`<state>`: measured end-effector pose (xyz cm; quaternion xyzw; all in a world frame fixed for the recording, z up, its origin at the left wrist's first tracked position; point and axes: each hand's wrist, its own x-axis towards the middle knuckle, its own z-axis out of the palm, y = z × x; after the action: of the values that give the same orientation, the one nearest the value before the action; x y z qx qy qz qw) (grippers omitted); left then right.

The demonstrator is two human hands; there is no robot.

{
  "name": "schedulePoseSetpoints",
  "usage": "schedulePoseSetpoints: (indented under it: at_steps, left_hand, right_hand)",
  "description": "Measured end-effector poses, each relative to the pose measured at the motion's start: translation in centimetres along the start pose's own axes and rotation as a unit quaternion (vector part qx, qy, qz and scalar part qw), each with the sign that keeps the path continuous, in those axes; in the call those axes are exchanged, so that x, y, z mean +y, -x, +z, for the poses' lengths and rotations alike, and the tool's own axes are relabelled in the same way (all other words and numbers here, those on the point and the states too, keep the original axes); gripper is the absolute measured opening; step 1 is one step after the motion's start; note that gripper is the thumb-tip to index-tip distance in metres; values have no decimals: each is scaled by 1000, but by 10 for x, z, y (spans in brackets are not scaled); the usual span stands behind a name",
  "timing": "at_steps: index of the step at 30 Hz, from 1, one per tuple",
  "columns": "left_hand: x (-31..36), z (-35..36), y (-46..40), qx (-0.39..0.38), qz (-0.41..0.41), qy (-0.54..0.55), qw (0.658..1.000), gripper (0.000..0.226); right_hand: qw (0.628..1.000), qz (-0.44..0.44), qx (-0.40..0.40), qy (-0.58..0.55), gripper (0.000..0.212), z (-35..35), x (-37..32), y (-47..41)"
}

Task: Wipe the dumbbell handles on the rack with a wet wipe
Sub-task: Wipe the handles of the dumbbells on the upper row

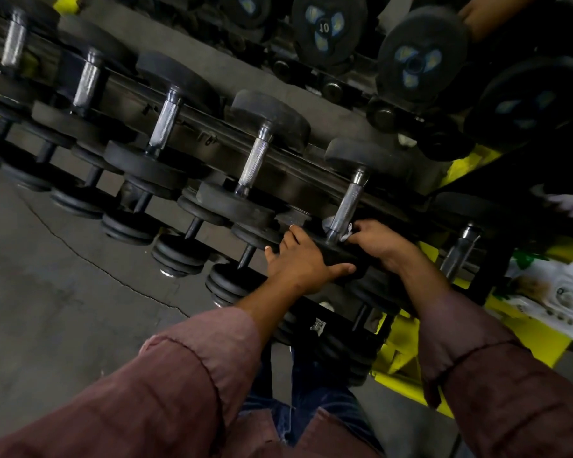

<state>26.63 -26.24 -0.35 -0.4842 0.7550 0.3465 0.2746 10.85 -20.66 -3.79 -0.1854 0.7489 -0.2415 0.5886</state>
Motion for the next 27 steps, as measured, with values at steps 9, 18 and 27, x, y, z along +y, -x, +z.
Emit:
schedulePoseSetpoints:
  at_steps: [9,18,27]
  left_hand:
    - [-1,1,0,5,0,4,1000,140]
    - [0,2,-1,1,-1,-1,1000,141]
    - [-1,1,1,6,3,8,1000,143]
  right_hand:
    - [945,-72,139,288,23,1,-6,13]
    - [938,-55,190,286,31,11,-10,6]
    - [955,-112,167,-217,31,6,-3,-18]
